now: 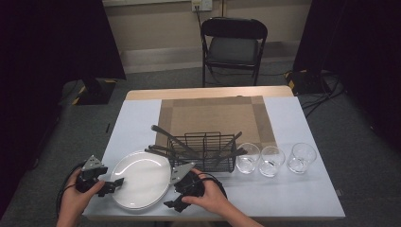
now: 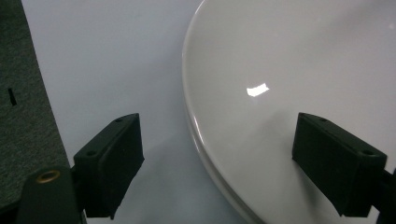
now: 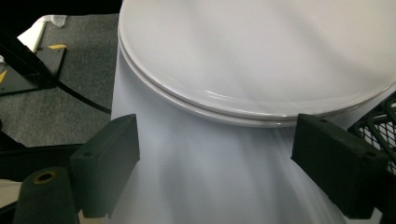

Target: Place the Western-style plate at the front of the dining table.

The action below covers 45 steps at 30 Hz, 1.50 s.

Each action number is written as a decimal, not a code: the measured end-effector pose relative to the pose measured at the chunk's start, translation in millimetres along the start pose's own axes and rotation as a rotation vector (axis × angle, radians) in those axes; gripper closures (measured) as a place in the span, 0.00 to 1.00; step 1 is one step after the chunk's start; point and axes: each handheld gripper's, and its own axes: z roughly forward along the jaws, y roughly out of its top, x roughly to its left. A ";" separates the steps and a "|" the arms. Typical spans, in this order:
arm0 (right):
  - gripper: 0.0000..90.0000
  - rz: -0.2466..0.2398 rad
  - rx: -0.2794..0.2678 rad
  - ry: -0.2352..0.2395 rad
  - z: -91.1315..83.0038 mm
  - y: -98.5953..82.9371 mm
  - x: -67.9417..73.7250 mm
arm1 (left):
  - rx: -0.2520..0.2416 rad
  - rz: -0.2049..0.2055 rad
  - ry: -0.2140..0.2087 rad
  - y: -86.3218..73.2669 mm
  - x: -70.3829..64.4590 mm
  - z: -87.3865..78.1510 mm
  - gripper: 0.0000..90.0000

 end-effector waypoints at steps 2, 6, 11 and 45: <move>0.16 0.000 0.001 0.000 0.0 0.3 0.3 | -0.001 -0.009 0.001 -0.2 -0.1 0.1 0.18; 0.16 0.000 -0.002 0.002 -0.1 1.2 1.6 | -0.002 -0.014 0.000 -0.3 -0.1 0.2 0.18; 0.16 -0.003 0.001 0.004 0.1 1.6 1.3 | -0.002 -0.013 -0.006 0.1 -0.2 1.0 0.18; 0.15 -0.038 -0.005 -0.014 4.6 13.3 5.5 | 0.007 -0.031 -0.018 2.2 -1.9 3.4 0.17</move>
